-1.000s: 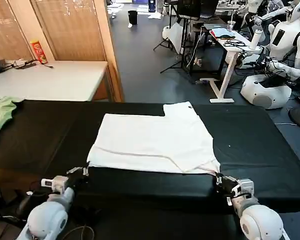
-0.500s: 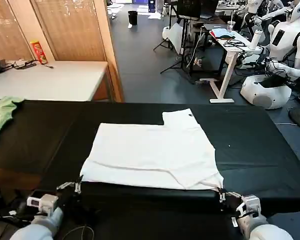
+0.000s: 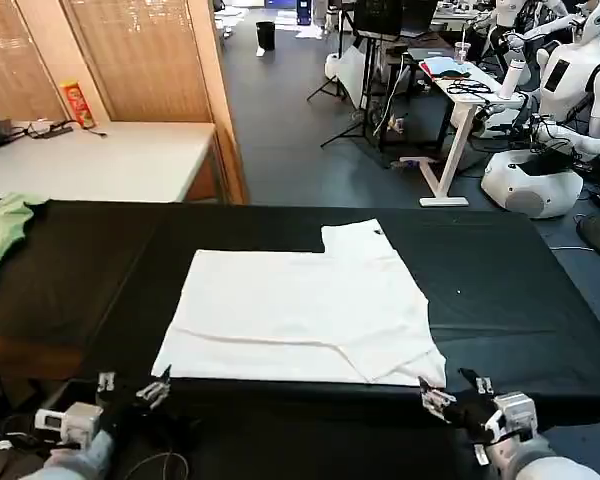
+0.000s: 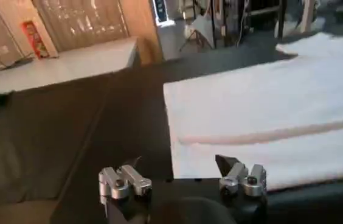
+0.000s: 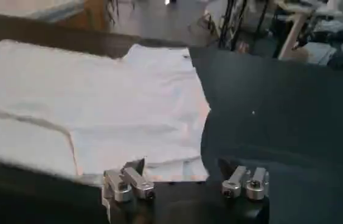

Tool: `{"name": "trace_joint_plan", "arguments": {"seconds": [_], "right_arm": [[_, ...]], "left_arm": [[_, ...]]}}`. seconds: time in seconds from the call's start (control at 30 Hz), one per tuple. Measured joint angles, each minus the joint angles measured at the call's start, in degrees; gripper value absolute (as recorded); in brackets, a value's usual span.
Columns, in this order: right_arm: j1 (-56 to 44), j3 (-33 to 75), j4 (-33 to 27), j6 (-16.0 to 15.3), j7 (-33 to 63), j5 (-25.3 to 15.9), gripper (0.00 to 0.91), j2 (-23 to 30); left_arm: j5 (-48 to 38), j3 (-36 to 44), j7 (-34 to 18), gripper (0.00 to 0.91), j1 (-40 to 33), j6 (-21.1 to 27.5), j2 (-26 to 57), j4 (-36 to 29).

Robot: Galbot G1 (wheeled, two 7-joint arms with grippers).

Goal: Fold and organize the clothes.

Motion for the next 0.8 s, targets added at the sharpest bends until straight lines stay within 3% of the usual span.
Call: {"name": "trace_joint_plan", "arguments": {"seconds": [0.2,0.4,0.57,0.8], "right_arm": [[18.49,-9.21,-14.57,1.22,0.51,0.07,0.878,0.46],[33.97,-17.46,-30.74,1.43,-0.03,-0.05,0.878,3.59],[43.54,-22.00,-42.73,1.02,-0.75,-0.02,0.878,6.22],[51.55,-26.28,-54.39,-0.70,-2.57,1.67,0.878,8.81]], "left_arm": [[-7.88,4.24,-1.37,0.878,-15.93,1.37,2.78,8.55],[-13.54,12.46,-1.04,0.878,-31.41,1.60,5.95,21.49],[-15.36,20.10,1.01,0.878,-44.11,3.64,5.10,34.11],[-14.49,27.51,2.34,0.878,-55.10,5.69,2.40,46.58]]}}
